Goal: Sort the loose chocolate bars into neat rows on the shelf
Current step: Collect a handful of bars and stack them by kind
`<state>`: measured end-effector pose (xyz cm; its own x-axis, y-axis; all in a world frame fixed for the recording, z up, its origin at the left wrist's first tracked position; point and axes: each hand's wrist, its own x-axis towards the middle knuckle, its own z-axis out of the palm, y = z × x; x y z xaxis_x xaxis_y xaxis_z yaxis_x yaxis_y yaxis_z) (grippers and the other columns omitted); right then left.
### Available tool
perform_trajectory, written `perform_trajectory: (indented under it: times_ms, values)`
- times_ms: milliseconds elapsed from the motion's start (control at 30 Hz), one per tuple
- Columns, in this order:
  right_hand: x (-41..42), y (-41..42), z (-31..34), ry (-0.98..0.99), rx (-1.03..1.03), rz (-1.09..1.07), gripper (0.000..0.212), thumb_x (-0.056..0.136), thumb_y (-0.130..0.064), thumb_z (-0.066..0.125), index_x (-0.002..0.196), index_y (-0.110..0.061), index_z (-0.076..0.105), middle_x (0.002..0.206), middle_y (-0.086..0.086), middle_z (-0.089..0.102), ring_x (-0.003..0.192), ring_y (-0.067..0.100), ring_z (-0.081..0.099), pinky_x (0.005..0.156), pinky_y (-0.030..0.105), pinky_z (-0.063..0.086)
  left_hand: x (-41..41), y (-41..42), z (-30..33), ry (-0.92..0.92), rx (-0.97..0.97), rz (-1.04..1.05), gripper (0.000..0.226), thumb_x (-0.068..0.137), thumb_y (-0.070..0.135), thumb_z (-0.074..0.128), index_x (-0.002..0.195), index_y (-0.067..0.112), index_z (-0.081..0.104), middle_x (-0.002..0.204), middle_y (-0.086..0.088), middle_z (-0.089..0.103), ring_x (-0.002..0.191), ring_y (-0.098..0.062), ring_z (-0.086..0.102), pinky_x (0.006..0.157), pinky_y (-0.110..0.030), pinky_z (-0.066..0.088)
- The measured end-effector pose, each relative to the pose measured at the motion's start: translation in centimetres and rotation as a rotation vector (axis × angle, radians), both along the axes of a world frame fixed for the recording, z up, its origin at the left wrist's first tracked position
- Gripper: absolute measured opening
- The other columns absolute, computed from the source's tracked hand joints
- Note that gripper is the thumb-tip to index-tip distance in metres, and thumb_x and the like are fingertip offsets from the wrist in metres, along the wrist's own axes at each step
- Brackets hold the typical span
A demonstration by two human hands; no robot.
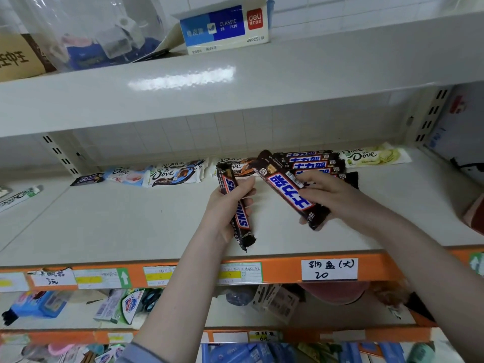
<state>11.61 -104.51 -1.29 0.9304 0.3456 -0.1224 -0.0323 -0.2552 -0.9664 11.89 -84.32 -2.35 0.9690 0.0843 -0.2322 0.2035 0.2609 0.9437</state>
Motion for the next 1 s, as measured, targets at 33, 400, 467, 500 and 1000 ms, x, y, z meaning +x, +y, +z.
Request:
perform_trajectory:
  times_ms: [33, 400, 467, 500, 1000]
  values:
    - [0.2, -0.4, 0.4, 0.001, -0.022, 0.016, 0.026, 0.092, -0.016, 0.052, 0.118, -0.022, 0.053, 0.097, 0.009, 0.063, 0.07, 0.022, 0.07, 0.05, 0.027, 0.052, 0.0, 0.2, 0.0, 0.007, 0.002, 0.002, 0.01, 0.082, 0.019, 0.069, 0.085, 0.013, 0.062, 0.078, -0.003, 0.064, 0.058, -0.01, 0.053, 0.054, -0.023, 0.043]
    - [1.4, -1.7, 0.4, -0.094, 0.327, -0.258, 0.025, 0.075, 0.007, 0.065, 0.094, -0.01, 0.064, 0.081, 0.007, 0.064, 0.078, 0.021, 0.058, 0.073, 0.029, 0.048, -0.3, 0.4, 0.3, -0.022, 0.16, -0.2, 0.014, 0.08, 0.002, 0.068, 0.073, 0.012, 0.061, 0.049, -0.004, 0.054, 0.039, -0.012, 0.044, 0.042, -0.019, 0.038]
    - [1.4, -0.8, -0.6, -0.066, 0.476, -0.34, 0.022, 0.073, 0.004, 0.066, 0.088, -0.011, 0.06, 0.076, 0.0, 0.069, 0.08, 0.018, 0.064, 0.077, 0.025, 0.052, -0.4, 0.2, 0.5, -0.021, 0.206, -0.248, 0.016, 0.08, 0.002, 0.068, 0.07, 0.011, 0.059, 0.048, -0.004, 0.055, 0.038, -0.011, 0.045, 0.041, -0.017, 0.039]
    - [1.2, -0.3, -1.0, -0.05, 0.525, -0.373, 0.021, 0.074, 0.004, 0.066, 0.085, -0.012, 0.058, 0.072, -0.003, 0.07, 0.078, 0.014, 0.065, 0.075, 0.023, 0.054, -0.4, 0.1, 0.5, -0.022, 0.217, -0.259, 0.016, 0.08, 0.001, 0.068, 0.071, 0.011, 0.059, 0.047, -0.003, 0.055, 0.037, -0.01, 0.046, 0.04, -0.016, 0.039]
    - [2.4, -3.0, 1.3, -0.285, -0.019, -0.284, 0.015, 0.09, -0.01, 0.054, 0.104, -0.009, 0.058, 0.094, 0.005, 0.067, 0.081, 0.014, 0.065, 0.066, 0.019, 0.051, -0.4, 0.5, 0.2, 0.095, -0.116, -0.186, 0.017, 0.089, -0.003, 0.044, 0.092, 0.004, 0.059, 0.069, -0.007, 0.052, 0.049, -0.012, 0.056, 0.049, -0.021, 0.052]
